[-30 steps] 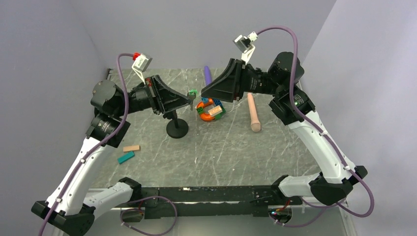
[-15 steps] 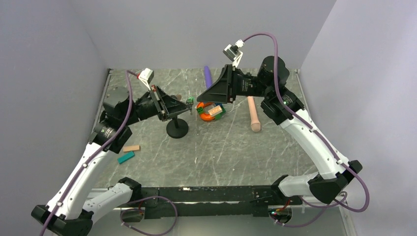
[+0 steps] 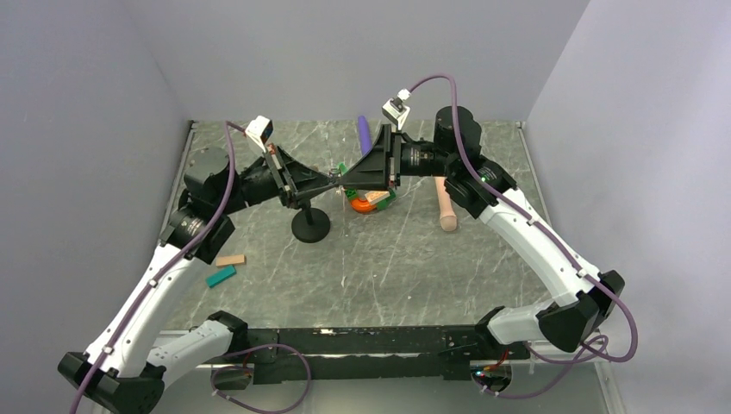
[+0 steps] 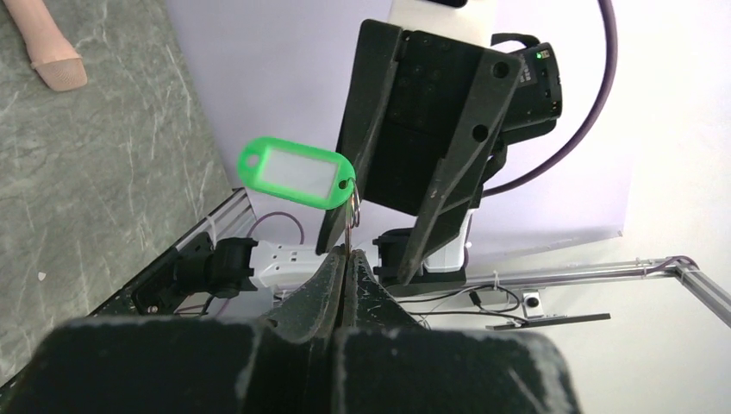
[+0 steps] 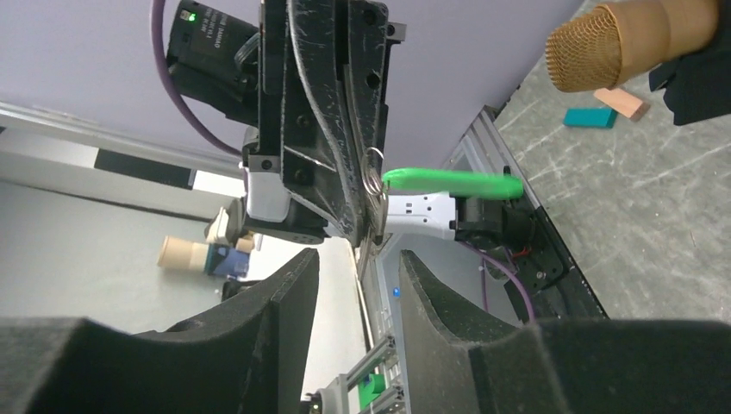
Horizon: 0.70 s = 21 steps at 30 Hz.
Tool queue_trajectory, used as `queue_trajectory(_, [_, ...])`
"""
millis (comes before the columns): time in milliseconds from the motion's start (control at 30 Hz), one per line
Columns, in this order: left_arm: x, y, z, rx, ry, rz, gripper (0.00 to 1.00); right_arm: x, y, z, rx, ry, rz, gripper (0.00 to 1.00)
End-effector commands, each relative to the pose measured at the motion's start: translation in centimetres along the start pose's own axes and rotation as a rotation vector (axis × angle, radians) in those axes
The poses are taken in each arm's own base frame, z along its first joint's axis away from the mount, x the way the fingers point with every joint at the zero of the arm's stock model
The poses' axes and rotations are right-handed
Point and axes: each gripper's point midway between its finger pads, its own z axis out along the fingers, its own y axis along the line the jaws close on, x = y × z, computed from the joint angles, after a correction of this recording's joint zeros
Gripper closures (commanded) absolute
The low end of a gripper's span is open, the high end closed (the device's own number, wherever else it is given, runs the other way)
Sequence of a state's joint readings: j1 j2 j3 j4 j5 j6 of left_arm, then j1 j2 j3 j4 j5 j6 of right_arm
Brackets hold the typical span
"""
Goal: Remove the keys from the keyring
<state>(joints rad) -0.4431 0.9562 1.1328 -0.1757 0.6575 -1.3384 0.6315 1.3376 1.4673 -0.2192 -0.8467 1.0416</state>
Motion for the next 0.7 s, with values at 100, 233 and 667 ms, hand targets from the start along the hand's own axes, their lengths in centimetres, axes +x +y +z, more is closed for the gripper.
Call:
queue_trajectory(100, [-0.1,-2.9,-0.4,0.071,0.007,0.032,1.00,-0.5,0.7,-0.3,-0.003,-0.032,0.014,0.57])
queue_trajectory(233, [0.0,-3.2,-0.4,0.093,0.007,0.041,1.00,-0.7,0.6,-0.2,0.004,-0.034,0.009,0.57])
queue_trajectory(667, [0.4,-4.6,-0.6,0.130,0.042,0.094,1.00,-2.6,1.4,0.1,-0.029,-0.101,-0.026,0.57])
